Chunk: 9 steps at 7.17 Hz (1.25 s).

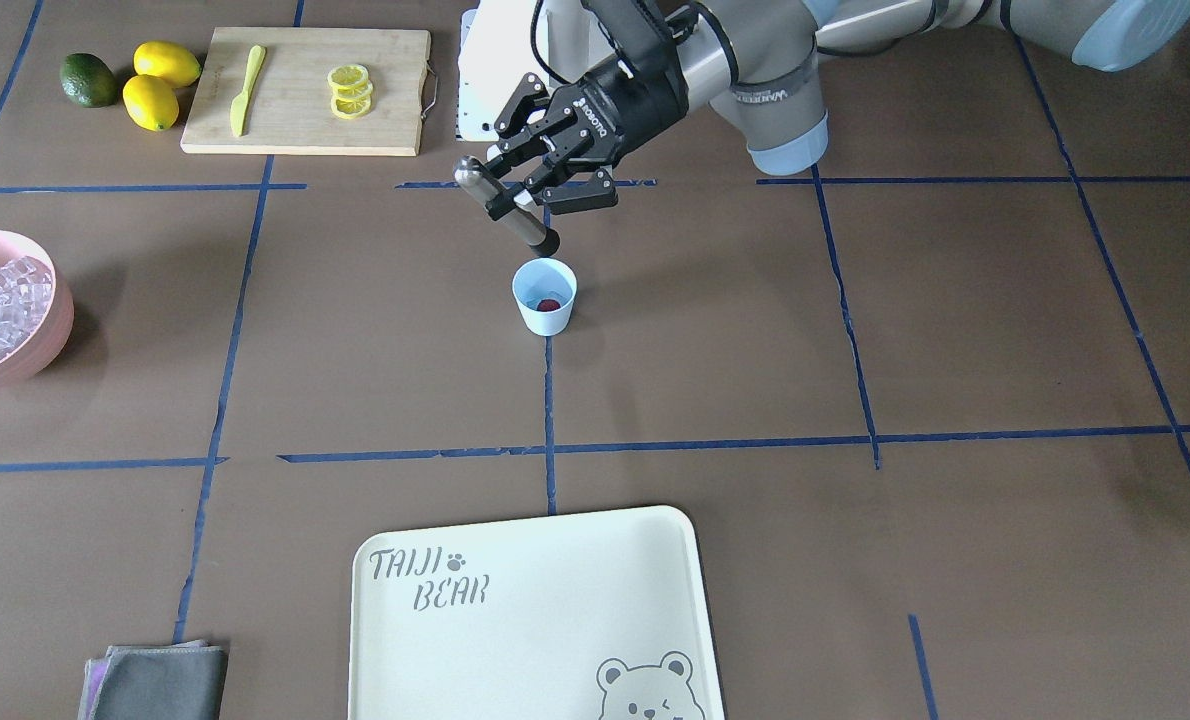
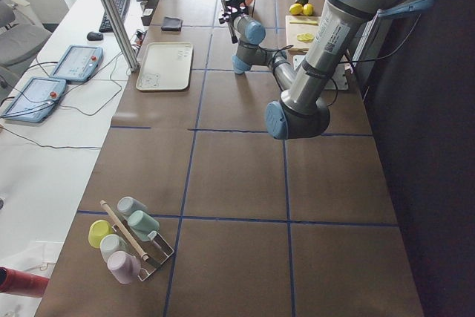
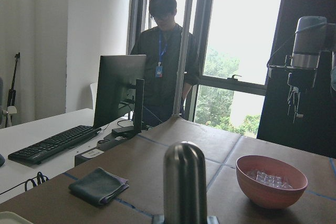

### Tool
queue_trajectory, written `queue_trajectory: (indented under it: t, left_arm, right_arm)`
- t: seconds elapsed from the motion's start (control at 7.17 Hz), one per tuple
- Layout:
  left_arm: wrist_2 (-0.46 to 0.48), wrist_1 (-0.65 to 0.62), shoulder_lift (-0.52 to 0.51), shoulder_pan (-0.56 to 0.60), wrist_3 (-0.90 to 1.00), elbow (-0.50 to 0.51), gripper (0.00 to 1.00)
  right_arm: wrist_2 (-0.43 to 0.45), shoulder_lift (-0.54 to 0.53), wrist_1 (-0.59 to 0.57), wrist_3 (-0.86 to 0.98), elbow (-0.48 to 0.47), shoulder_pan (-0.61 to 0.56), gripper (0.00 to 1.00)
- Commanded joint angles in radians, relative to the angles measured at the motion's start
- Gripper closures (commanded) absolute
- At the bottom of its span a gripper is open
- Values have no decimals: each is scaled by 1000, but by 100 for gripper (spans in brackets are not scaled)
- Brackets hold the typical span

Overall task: Mash ice and strawberries in cup
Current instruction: 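Lift the muddler out of the cup and carry it back with the left gripper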

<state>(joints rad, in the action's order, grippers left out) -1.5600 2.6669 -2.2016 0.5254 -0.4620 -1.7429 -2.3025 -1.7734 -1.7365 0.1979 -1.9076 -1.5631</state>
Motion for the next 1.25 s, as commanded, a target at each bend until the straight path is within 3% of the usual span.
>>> queue_trajectory:
  t: [0.0, 0.28, 0.56, 0.7, 0.84, 1.12]
  left_arm:
    - [0, -500, 0, 1, 20, -183, 100]
    - [3, -756, 13, 7, 141, -219, 100]
    - [-15, -870, 60, 46, 169, -218, 100]
    - [-137, -1062, 59, 121, 167, -221, 100]
    - [-196, -1108, 72, 187, 161, -221, 100]
    - [-242, -1110, 219, 299, 78, -215, 100]
  right_arm:
    - [0, 0, 0, 0, 4, 0, 0]
    - [0, 0, 0, 0, 4, 0, 0]
    - [0, 0, 0, 1, 4, 0, 0]
    - [0, 0, 0, 2, 4, 0, 0]
    - [0, 0, 0, 0, 4, 0, 0]
    - [0, 2, 0, 2, 4, 0, 0]
